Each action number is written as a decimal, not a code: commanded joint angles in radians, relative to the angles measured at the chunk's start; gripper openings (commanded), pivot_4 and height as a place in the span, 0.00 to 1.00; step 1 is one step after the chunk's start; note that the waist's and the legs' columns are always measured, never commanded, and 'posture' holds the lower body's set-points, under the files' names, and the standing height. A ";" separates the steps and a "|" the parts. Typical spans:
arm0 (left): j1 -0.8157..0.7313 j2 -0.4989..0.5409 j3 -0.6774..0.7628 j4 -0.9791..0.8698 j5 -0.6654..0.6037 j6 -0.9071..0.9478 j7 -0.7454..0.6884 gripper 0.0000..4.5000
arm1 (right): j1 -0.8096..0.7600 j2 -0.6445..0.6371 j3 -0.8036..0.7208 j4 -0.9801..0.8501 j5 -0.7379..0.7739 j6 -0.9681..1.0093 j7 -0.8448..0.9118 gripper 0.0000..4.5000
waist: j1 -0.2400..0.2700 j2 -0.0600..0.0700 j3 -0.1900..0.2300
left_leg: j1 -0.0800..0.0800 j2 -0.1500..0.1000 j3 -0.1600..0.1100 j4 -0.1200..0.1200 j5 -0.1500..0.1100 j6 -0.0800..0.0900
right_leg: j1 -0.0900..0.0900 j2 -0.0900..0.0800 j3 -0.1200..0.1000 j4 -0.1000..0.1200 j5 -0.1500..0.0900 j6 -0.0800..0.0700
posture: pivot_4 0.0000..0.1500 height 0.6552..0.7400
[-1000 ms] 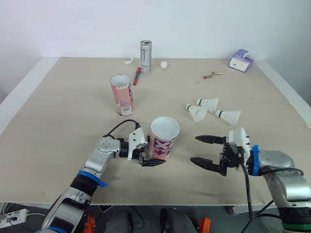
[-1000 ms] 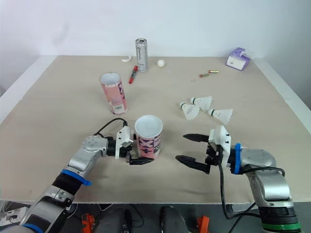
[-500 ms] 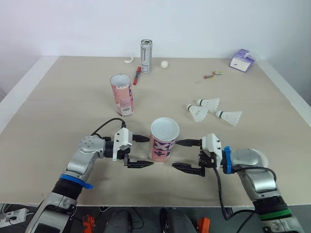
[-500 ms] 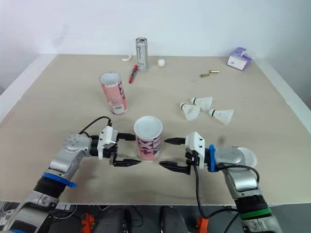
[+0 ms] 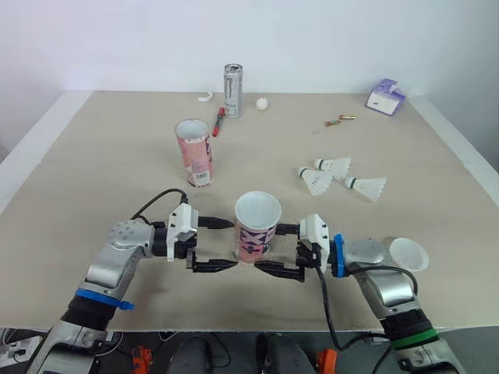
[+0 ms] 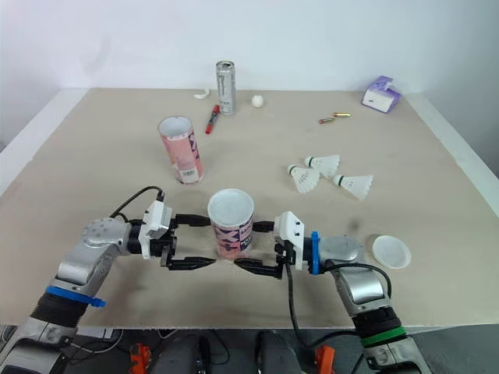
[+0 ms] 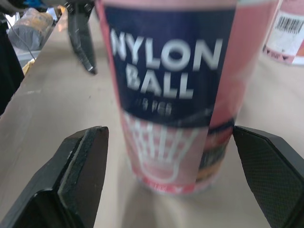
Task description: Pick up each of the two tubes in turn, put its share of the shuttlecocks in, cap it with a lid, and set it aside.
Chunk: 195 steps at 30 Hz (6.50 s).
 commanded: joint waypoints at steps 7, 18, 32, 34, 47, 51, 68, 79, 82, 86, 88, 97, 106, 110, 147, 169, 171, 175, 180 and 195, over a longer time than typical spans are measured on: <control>0.019 0.026 0.029 -0.051 -0.032 0.012 0.006 1.00 | -0.058 0.069 0.048 0.035 -0.024 -0.018 -0.026 0.99 | 0.000 0.000 0.000 | 0.000 0.000 0.001 0.001 0.000 0.000 | 0.000 0.001 0.001 0.001 0.000 0.000 | 1.00 1.00; 0.039 0.038 0.029 -0.049 -0.016 -0.010 0.010 1.00 | -0.115 0.127 0.080 0.111 -0.060 -0.055 -0.023 0.99 | 0.000 0.000 0.000 | 0.001 0.001 0.001 0.004 0.000 0.000 | 0.000 0.001 0.002 0.005 0.000 -0.001 | 1.00 1.00; 0.025 0.034 0.022 -0.030 -0.012 -0.028 0.016 1.00 | -0.096 0.102 0.080 0.084 -0.063 -0.059 -0.018 0.83 | 0.000 0.000 0.000 | 0.002 0.001 0.002 0.005 0.000 0.000 | 0.000 0.001 0.003 0.009 0.000 -0.002 | 1.00 1.00; 0.023 0.033 0.020 -0.029 -0.013 -0.029 0.016 1.00 | -0.089 0.096 0.075 0.075 -0.060 -0.056 -0.020 0.83 | 0.000 0.000 0.000 | 0.002 0.001 0.002 0.005 0.000 0.000 | 0.000 0.001 0.003 0.009 0.000 -0.002 | 1.00 1.00; -0.005 -0.001 -0.001 -0.063 -0.037 0.011 0.020 1.00 | 0.148 0.009 -0.333 -0.312 0.194 0.215 -0.338 0.83 | 0.004 0.000 0.000 | 0.002 0.000 0.002 0.005 -0.001 -0.002 | 0.000 -0.001 0.005 0.009 -0.001 -0.001 | 1.00 1.00; -0.008 -0.014 -0.008 -0.061 -0.033 0.012 0.020 1.00 | 0.194 0.025 -0.536 -0.320 0.225 0.247 -0.540 0.83 | 0.001 0.000 0.000 | 0.002 -0.001 0.003 0.005 -0.001 -0.002 | 0.000 -0.001 0.006 0.009 -0.001 0.001 | 1.00 1.00; 0.007 -0.035 -0.024 -0.080 -0.029 0.020 0.029 1.00 | 0.095 -0.062 -0.840 0.154 0.006 0.207 -1.100 0.83 | -0.002 0.002 -0.001 | 0.003 -0.002 0.004 0.004 -0.001 -0.001 | 0.000 0.004 0.014 0.009 -0.001 0.000 | 1.00 1.00; 0.001 -0.047 -0.023 -0.092 -0.040 0.037 0.022 1.00 | 0.057 -0.087 -0.816 0.294 -0.025 0.092 -1.091 0.83 | -0.007 0.003 -0.001 | 0.004 -0.003 0.004 0.004 -0.001 -0.001 | 0.000 0.020 0.041 0.009 -0.002 0.003 | 1.00 1.00; 0.001 -0.049 -0.023 -0.093 -0.038 0.037 0.021 1.00 | 0.045 -0.091 -0.821 0.314 -0.020 0.083 -1.097 0.83 | -0.008 0.003 -0.001 | 0.003 -0.003 0.005 0.004 -0.001 -0.001 | 0.000 0.021 0.045 0.009 -0.002 0.004 | 1.00 1.00; 0.006 -0.051 -0.026 -0.103 -0.034 0.037 0.024 1.00 | 0.022 -0.091 -0.846 0.350 -0.006 0.076 -1.125 0.83 | -0.011 0.003 -0.001 | 0.004 -0.003 0.005 0.004 -0.001 -0.001 | 0.000 0.024 0.054 0.009 -0.002 0.005 | 1.00 1.00; 0.008 -0.051 -0.026 -0.109 -0.032 0.037 0.027 1.00 | 0.009 -0.092 -0.861 0.372 0.004 0.066 -1.136 0.83 | -0.013 0.003 -0.001 | 0.003 -0.003 0.005 0.004 -0.001 -0.001 | 0.000 0.026 0.057 0.009 -0.003 0.006 | 1.00 1.00; 0.018 -0.050 -0.027 -0.123 -0.030 0.041 0.036 1.00 | 0.015 -0.094 -0.847 0.386 -0.004 0.026 -1.133 0.83 | -0.028 0.003 -0.001 | 0.003 -0.004 0.005 0.004 -0.001 0.000 | 0.000 0.026 0.061 0.009 -0.003 0.008 | 1.00 1.00; 0.016 -0.048 -0.028 -0.124 -0.029 0.047 0.037 1.00 | 0.037 -0.098 -0.833 0.359 -0.012 0.010 -1.111 0.99 | -0.030 0.003 -0.002 | 0.004 -0.004 0.005 0.004 -0.001 0.000 | 0.000 0.030 0.065 0.010 -0.003 0.008 | 1.00 1.00; 0.015 -0.047 -0.027 -0.124 -0.029 0.048 0.037 1.00 | 0.087 -0.073 -0.828 0.250 0.002 0.049 -1.116 0.99 | -0.030 0.003 -0.002 | 0.004 -0.004 0.005 0.004 -0.001 0.000 | 0.000 0.033 0.072 0.010 -0.004 0.008 | 1.00 1.00; -0.009 -0.055 -0.022 -0.093 -0.039 0.066 0.042 1.00 | 0.461 0.077 -0.783 -0.524 0.147 0.481 -1.117 0.99 | -0.031 0.005 -0.003 | 0.004 -0.004 0.007 0.004 -0.001 0.000 | 0.000 0.038 0.084 0.010 -0.006 0.007 | 1.00 1.00; 0.033 -0.075 0.166 -0.022 0.095 0.090 0.511 1.00 | -0.008 -0.157 -0.189 -0.140 0.145 0.039 -0.082 0.99 | -0.028 -0.001 -0.001 | 0.003 -0.004 0.006 0.005 -0.002 0.002 | 0.000 0.042 0.085 0.010 -0.005 0.010 | 1.00 1.00; 0.051 -0.080 0.189 -0.049 0.101 0.112 0.574 1.00 | -0.050 -0.150 -0.164 -0.089 0.140 0.029 -0.045 0.99 | -0.028 -0.002 0.000 | 0.003 -0.004 0.007 0.005 -0.002 0.002 | 0.000 0.042 0.085 0.010 -0.005 0.010 | 1.00 1.00; 0.084 -0.106 0.238 -0.101 0.106 0.174 0.711 1.00 | -0.140 -0.118 -0.131 0.024 0.109 -0.014 -0.005 0.99 | -0.027 -0.002 -0.001 | 0.003 -0.004 0.006 0.005 -0.002 0.002 | 0.000 0.042 0.084 0.011 -0.005 0.010 | 1.00 1.00; 0.088 -0.125 0.256 -0.100 0.143 0.160 0.820 1.00 | -0.220 -0.082 -0.137 0.111 0.117 -0.007 0.015 0.99 | -0.027 -0.002 -0.001 | 0.003 -0.004 0.007 0.005 -0.002 0.002 | 0.000 0.041 0.084 0.011 -0.002 0.006 | 1.00 1.00; -0.080 -0.178 0.233 0.114 0.165 0.144 0.854 1.00 | -0.277 -0.045 -0.154 0.172 0.100 0.007 -0.016 0.99 | -0.027 -0.002 -0.001 | 0.003 -0.005 0.007 0.005 -0.002 0.001 | 0.000 0.040 0.084 0.012 0.000 0.005 | 1.00 1.00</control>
